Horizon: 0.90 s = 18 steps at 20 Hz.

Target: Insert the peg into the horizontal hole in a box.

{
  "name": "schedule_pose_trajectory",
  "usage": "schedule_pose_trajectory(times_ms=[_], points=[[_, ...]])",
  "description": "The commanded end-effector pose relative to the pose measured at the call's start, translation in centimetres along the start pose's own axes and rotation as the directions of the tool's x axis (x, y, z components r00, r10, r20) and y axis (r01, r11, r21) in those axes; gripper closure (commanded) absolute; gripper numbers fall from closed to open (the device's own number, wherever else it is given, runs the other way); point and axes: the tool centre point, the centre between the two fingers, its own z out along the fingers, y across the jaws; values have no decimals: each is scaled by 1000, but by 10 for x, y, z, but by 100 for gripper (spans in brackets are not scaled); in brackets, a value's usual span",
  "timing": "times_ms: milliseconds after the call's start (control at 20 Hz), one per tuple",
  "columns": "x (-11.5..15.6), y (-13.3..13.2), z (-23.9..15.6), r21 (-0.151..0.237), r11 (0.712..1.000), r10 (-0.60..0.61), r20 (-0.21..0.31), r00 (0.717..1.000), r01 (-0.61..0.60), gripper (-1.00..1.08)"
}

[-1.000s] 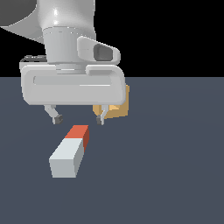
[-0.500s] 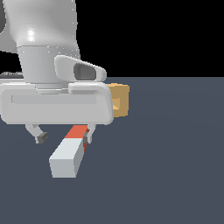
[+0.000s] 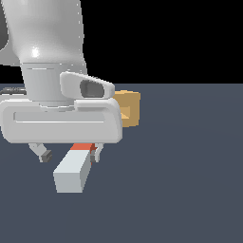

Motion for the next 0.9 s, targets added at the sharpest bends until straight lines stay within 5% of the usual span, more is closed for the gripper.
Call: schedule_pose_trajectory(times_ms=[0,500,550,850], points=[[0,-1,11,1,1000,0,0,1000,0,-92],[-1,0,38,0,1000,-1,-1,1000,1,-92],[-1,0,38,0,1000,-1,-1,1000,1,108],[-1,0,38,0,1000,-1,-1,1000,1,108]])
